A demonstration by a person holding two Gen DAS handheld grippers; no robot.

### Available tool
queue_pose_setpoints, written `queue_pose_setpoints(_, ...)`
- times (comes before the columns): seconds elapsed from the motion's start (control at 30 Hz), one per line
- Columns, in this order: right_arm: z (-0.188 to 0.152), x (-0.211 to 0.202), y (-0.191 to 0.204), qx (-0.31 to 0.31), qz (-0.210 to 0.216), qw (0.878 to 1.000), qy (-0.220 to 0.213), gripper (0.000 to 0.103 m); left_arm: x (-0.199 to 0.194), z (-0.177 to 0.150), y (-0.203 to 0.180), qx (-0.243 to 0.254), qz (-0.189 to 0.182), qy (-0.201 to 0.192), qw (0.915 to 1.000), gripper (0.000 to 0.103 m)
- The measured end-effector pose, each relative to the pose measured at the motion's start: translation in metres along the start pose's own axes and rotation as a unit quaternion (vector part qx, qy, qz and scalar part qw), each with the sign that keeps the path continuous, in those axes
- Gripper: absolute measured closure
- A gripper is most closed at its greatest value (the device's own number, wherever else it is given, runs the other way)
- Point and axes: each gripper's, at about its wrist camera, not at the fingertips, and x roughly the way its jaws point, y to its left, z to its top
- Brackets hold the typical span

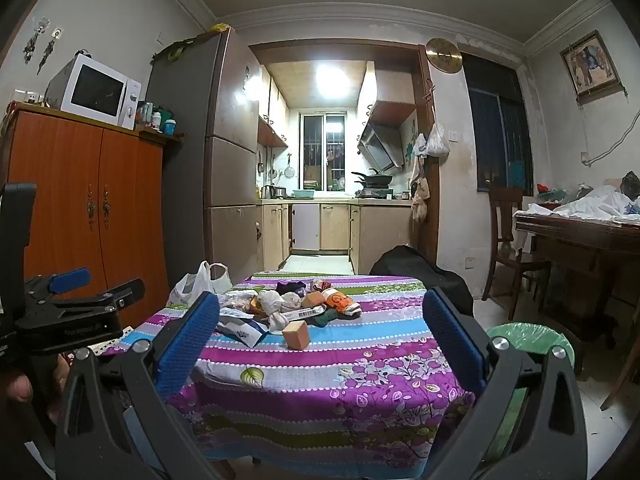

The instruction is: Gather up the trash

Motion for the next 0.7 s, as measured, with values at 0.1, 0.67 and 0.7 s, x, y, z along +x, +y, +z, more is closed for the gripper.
queue_pose_setpoints(0.1,0.000,-0.001,0.000,0.001,0.001,1.000,-0.004,0.005,-0.001,0.000,0.001,0.001,0.000,0.000,1.0000,0.005)
queue_pose_setpoints(0.67,-0.001,0.000,-0.002,0.002,0.001,1.000,-0.001,0.005,0.001,-0.002,-0.011,0.014,-0.014,0.004,0.9998,0.005)
queue_pose_setpoints(0.7,-0.001,0.001,-0.001,0.002,0.000,1.000,-0.001,0.005,0.001,-0.002,-0.011,0.014,-0.014,0.002,0.9998,0.005)
